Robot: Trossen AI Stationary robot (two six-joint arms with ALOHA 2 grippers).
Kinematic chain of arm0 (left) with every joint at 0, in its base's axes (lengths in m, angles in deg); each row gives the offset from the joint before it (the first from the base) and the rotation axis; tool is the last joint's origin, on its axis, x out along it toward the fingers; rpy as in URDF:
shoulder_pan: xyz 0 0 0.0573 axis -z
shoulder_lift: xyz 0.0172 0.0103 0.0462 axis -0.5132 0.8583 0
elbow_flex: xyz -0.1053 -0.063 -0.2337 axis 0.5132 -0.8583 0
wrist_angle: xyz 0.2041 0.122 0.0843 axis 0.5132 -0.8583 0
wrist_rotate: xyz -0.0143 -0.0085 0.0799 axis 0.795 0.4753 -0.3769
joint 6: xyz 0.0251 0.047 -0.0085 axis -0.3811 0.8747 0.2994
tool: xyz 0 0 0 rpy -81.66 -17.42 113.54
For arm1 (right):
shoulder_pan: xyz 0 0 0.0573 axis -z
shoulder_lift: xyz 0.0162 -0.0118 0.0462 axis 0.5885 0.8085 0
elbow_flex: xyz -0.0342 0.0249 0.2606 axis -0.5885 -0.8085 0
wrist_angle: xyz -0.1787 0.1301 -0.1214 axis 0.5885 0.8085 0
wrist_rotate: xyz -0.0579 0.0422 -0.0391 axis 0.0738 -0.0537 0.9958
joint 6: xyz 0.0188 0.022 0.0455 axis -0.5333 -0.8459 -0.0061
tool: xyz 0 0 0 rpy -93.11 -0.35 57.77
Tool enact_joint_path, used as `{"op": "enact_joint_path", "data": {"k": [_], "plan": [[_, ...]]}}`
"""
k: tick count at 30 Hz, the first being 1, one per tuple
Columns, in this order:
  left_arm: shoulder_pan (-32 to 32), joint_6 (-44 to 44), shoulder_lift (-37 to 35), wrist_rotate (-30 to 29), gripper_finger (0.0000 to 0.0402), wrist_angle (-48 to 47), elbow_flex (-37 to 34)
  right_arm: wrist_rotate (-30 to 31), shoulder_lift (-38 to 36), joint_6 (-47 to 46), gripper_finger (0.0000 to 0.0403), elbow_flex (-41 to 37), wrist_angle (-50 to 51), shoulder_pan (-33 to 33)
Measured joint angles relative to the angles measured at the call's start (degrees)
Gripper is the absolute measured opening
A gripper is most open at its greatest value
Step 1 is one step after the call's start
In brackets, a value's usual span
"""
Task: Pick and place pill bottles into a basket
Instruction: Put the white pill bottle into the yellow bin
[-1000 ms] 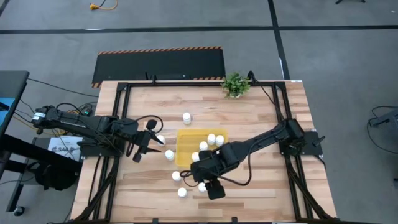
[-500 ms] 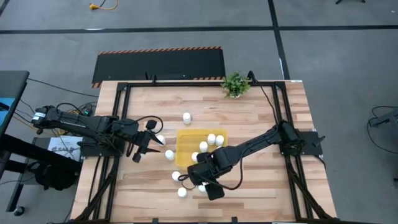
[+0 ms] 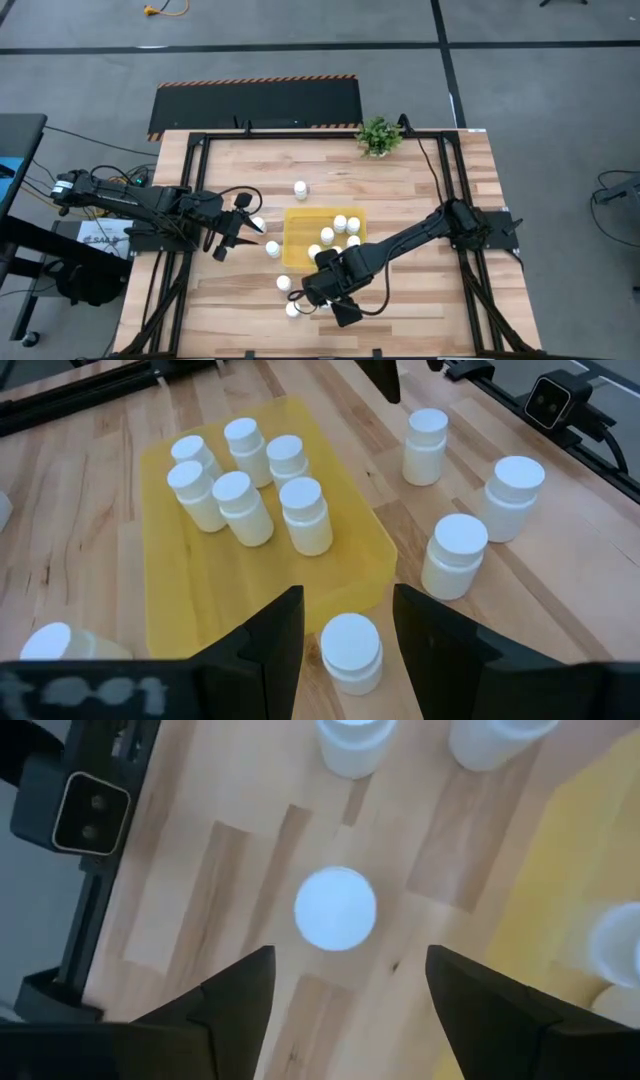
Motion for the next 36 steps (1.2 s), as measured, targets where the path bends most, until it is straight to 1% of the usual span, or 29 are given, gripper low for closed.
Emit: {"op": "enact_joint_path", "data": {"k": [6,8,10,13,36], "plan": [[0.0,0.0,0.0,0.0,0.0144,0.0,0.0,0.5,1.4,1.6,0.0253,-0.1,0.3,0.0],[0.0,0.0,0.0,0.0,0.0144,0.0,0.0,1.0,1.8,2.1,0.0253,0.2,-1.0,0.0],[0.0,0.0,0.0,-0.1,0.0144,0.0,0.0,1.5,2.0,2.5,0.0253,-0.1,0.7,0.0],[0.0,0.0,0.0,-0.1,0.0144,0.0,0.0,1.4,2.9,2.6,0.0253,0.1,-0.5,0.0],[0.0,-0.9,0.0,-0.2,0.0144,-0.3,0.0,1.1,3.3,5.9,0.0249,0.0,-1.0,-0.5]]}}
